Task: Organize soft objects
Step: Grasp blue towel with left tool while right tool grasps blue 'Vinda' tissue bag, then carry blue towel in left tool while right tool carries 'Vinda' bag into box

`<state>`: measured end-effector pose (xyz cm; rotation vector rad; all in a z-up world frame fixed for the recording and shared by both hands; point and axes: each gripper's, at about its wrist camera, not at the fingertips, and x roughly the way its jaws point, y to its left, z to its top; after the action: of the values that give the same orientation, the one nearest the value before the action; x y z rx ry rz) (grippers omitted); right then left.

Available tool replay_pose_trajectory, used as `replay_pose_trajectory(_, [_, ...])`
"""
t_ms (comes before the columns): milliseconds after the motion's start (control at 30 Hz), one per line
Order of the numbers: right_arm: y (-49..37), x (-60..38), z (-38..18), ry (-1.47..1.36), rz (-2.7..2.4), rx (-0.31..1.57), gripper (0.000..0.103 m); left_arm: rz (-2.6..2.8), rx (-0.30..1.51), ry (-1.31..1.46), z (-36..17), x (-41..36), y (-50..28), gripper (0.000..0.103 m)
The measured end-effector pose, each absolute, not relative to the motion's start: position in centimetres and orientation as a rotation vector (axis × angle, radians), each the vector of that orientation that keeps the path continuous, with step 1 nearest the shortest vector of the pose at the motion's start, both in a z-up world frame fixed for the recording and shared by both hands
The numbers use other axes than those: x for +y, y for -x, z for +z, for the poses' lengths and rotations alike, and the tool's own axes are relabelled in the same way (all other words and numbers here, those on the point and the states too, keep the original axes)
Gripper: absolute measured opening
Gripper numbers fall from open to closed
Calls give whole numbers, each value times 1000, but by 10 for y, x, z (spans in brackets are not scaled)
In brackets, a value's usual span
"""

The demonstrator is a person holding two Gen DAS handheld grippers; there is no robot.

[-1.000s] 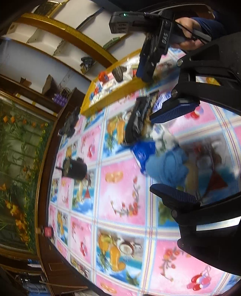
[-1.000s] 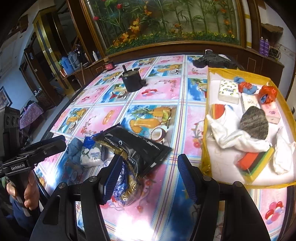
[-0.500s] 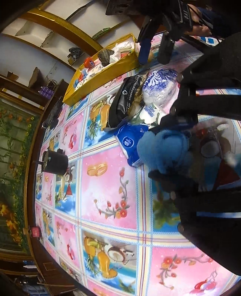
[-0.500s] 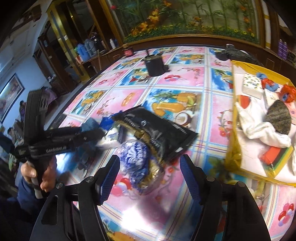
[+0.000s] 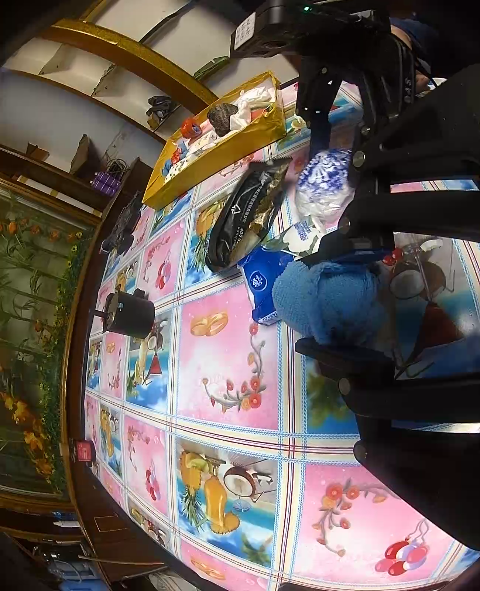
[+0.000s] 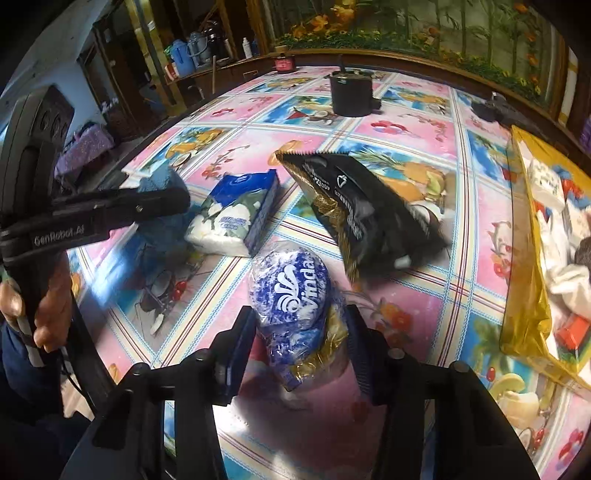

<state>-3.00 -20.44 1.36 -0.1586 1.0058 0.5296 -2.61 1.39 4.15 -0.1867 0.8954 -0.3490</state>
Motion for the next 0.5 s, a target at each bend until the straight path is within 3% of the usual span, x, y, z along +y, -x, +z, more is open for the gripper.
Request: replay_pose_trajectory(500, [44, -241, 44, 43, 535, 895, 46, -406, 873, 140, 59, -21, 28, 33])
